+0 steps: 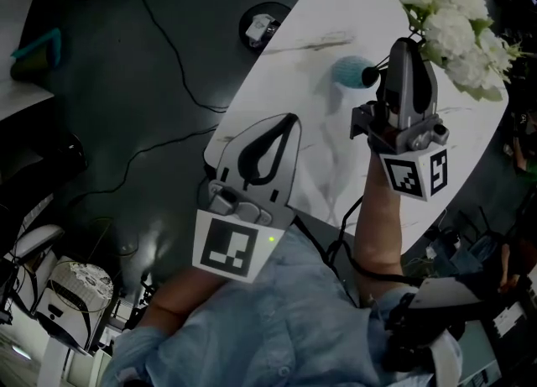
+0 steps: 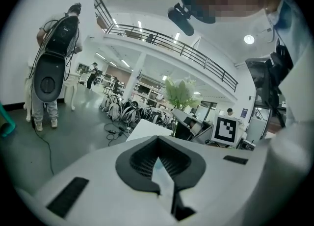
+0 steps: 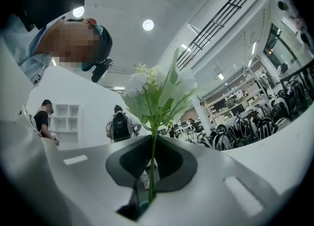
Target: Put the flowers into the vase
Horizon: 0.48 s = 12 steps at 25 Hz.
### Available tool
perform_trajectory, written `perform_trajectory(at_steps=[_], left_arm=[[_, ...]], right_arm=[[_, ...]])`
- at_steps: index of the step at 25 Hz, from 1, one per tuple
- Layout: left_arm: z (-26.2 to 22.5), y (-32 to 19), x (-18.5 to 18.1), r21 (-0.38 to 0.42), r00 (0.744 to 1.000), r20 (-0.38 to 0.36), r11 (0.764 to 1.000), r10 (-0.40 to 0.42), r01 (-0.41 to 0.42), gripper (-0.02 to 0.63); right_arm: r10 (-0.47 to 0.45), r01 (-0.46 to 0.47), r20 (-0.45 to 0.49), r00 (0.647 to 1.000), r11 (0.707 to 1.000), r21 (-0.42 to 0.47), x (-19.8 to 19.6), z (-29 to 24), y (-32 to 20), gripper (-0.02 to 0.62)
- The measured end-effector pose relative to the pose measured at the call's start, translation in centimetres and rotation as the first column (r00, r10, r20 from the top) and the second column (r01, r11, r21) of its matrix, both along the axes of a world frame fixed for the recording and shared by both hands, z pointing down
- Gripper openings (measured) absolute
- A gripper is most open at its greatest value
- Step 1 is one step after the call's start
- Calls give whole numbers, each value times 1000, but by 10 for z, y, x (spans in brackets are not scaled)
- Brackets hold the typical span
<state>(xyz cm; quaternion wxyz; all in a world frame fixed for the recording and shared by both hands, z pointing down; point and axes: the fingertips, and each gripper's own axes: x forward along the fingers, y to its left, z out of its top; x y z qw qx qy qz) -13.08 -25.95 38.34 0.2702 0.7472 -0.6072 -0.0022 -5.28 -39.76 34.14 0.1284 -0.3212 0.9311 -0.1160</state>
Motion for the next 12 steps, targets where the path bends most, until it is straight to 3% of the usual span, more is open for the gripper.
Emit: perform_trajectory(at_steps=[12], left_arm=[[4, 3, 6, 6, 1000, -3, 1000, 26, -26, 5]], right_arm=[[10, -12, -84, 996, 1000, -22, 2, 27, 15, 21]])
